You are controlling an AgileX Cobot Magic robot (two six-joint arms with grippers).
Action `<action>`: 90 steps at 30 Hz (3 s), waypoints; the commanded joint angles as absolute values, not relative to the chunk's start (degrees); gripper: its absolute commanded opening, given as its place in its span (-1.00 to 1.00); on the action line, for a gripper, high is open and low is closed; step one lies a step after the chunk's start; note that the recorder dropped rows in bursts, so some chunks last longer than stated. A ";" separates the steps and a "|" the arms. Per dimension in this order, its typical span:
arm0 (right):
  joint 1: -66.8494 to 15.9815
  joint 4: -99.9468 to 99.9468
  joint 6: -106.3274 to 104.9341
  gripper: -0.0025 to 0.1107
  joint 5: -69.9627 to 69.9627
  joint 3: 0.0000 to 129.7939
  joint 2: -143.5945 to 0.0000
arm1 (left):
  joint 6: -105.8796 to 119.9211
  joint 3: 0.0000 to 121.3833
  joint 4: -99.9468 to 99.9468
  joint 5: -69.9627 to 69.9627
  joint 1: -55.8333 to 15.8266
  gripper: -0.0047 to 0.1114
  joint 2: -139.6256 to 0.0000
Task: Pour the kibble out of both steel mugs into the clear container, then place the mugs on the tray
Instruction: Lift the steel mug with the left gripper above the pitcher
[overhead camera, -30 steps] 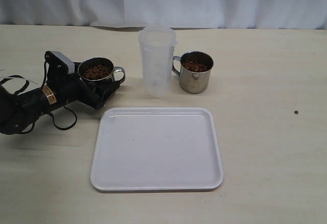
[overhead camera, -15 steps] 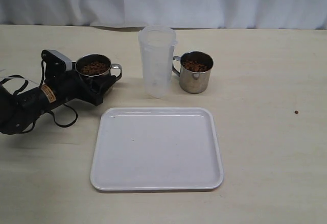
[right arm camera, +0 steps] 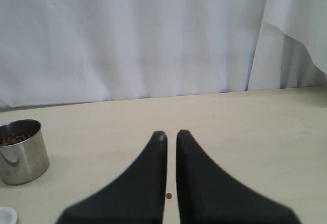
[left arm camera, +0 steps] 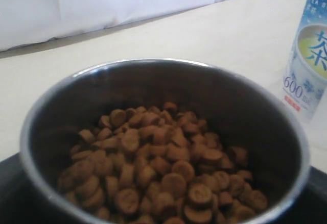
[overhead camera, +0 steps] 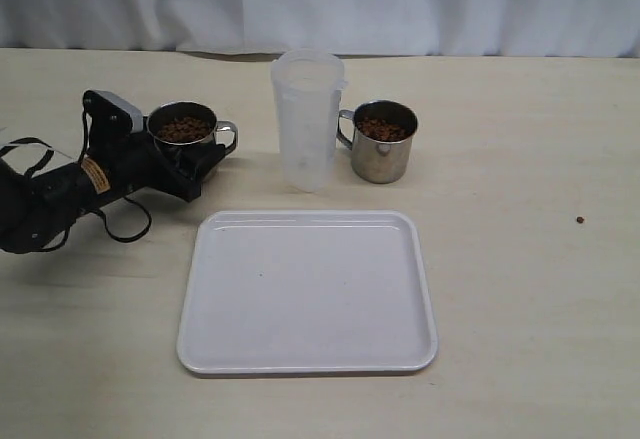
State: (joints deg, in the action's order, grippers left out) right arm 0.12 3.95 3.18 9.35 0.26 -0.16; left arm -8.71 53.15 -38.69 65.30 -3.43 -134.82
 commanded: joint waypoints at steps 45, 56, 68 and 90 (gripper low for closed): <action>0.49 3.76 2.97 -0.87 9.12 0.00 0.00 | -36.27 66.00 -69.26 32.32 -11.76 -0.92 -99.54; 0.49 3.76 2.97 -0.87 9.12 0.00 0.00 | -38.26 70.17 -74.28 27.06 -12.08 -0.92 -103.61; 0.49 3.76 2.97 -0.87 9.12 0.00 0.00 | -37.36 72.11 -77.35 25.84 -12.08 -0.92 -105.31; -1.46 3.76 2.97 -0.87 9.11 0.00 0.00 | -33.12 73.48 -81.90 22.51 -16.07 -0.92 -105.31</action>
